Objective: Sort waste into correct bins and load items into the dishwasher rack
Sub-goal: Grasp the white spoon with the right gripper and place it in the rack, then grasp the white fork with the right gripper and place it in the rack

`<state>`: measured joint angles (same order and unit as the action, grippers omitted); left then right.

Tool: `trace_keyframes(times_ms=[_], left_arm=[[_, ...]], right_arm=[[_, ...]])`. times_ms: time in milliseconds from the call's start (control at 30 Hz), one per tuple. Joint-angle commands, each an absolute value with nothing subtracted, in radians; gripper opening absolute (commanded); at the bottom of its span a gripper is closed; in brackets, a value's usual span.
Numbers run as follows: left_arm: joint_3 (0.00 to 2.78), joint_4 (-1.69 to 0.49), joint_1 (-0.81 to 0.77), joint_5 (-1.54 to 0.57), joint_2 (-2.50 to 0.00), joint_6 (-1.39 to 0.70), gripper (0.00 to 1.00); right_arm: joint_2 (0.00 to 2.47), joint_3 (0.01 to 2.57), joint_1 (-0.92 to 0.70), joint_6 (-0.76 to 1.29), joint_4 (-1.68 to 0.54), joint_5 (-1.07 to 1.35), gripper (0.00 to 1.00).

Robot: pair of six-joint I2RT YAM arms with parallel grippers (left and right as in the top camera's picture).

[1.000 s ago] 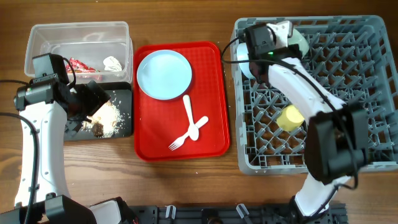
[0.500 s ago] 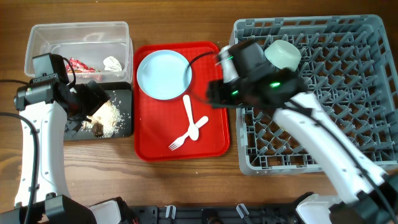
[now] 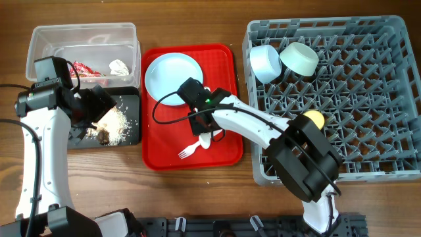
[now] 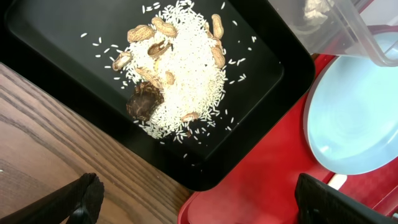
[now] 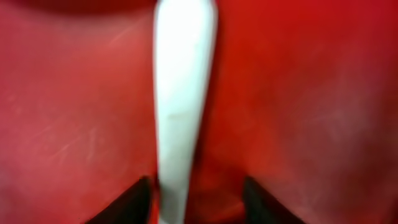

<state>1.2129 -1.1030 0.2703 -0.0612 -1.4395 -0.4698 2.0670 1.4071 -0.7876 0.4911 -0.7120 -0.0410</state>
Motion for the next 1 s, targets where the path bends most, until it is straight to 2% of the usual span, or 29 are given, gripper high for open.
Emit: trace_keyframes(times_ms=[0, 133, 233, 467, 600, 833, 867, 900, 967], left_arm=[[1.216, -1.101, 0.275, -0.07, -1.425, -0.479, 1.0], [1.216, -1.101, 0.275, -0.07, -1.425, -0.479, 1.0], [1.216, -1.1, 0.275, -0.07, -1.425, -0.479, 1.0], [1.216, -1.1, 0.275, -0.07, -1.425, -0.479, 1.0], [1.216, -1.1, 0.275, -0.07, -1.425, -0.479, 1.0], [1.216, -1.098, 0.275, -0.07, -1.425, -0.479, 1.0], [1.216, -1.1, 0.275, -0.07, -1.425, -0.479, 1.0], [1.216, -1.1, 0.275, -0.07, -1.425, -0.479, 1.0], [1.216, -1.097, 0.275, -0.07, -1.425, -0.479, 1.0]], right_arm=[[2.131, 1.399, -0.788, 0.5, -0.718, -0.082, 0.31], [2.128, 1.401, -0.788, 0.5, -0.723, -0.059, 0.13], [2.074, 1.445, -0.773, 0.5, -0.794, -0.059, 0.06], [1.709, 1.482, -0.636, 0.47, -1.027, -0.093, 0.05], [1.67, 1.472, -0.519, 0.462, -1.163, -0.116, 0.04], [1.67, 1.309, -0.441, 0.421, -1.084, -0.104, 0.05], [1.67, 1.295, -0.441, 0.422, -1.07, -0.103, 0.07], [1.67, 1.287, -0.441, 0.422, -1.06, -0.104, 0.29], [1.669, 1.29, -0.441, 0.421, -1.045, -0.104, 0.5]])
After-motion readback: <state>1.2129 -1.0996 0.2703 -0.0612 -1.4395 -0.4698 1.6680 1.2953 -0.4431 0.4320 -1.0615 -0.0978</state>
